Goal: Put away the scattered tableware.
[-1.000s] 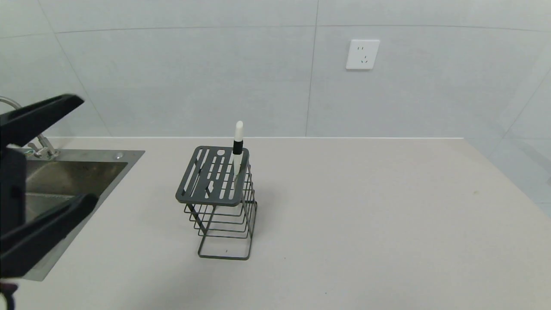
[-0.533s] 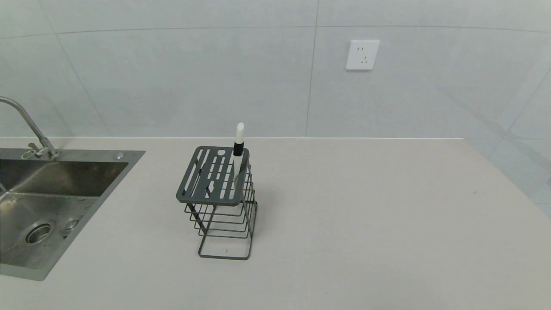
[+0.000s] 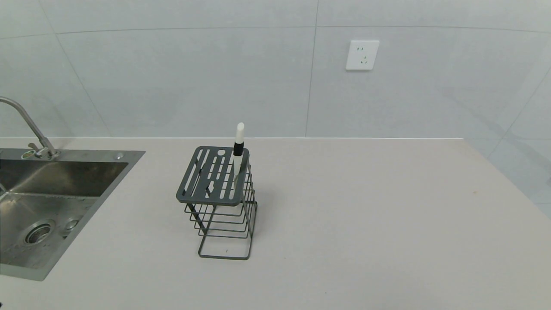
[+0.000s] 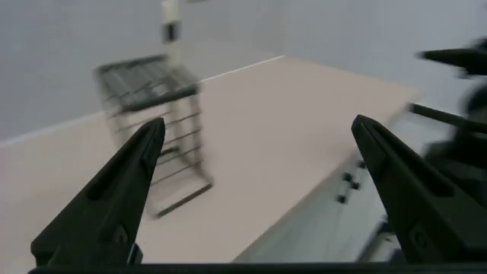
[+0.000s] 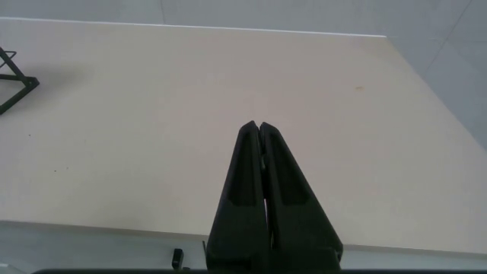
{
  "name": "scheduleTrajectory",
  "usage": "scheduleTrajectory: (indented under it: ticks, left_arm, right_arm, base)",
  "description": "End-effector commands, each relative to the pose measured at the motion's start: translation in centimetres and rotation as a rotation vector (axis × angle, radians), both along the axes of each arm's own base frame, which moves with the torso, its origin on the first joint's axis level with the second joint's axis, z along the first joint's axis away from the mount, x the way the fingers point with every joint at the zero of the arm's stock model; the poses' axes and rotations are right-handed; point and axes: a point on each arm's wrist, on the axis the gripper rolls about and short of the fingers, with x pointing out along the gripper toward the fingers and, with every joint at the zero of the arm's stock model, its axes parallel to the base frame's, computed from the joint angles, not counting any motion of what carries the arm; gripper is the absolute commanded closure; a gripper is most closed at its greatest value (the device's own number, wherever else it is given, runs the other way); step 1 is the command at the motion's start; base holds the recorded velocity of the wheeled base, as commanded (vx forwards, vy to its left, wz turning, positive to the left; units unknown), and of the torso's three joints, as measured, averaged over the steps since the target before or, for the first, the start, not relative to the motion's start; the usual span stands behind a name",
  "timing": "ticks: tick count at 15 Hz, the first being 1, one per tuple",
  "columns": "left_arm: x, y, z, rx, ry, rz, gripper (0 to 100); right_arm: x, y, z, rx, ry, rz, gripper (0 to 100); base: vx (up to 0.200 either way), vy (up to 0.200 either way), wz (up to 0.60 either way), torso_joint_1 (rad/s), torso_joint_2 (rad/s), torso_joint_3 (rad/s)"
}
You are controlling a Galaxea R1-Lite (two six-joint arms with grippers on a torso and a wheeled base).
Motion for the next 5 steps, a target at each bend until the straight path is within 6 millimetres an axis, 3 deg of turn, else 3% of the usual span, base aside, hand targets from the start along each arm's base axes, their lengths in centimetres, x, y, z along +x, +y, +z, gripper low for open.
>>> scheduleTrajectory:
  ticks: [1, 5]
  left_arm:
    - [-0.14, 0.43, -1.68, 0.038, 0.110, 0.222, 0]
    - [-0.14, 0.41, -1.68, 0.034, 0.110, 0.214, 0]
  right_arm:
    - [0.01, 0.00, 0.00, 0.002, 0.002, 0.000, 100]
    - [0.01, 0.00, 0.00, 0.007, 0.002, -0.002, 100]
  base:
    - [0.000, 0.000, 0.00, 0.000, 0.00, 0.000]
    - [0.000, 0.000, 0.00, 0.000, 0.00, 0.000]
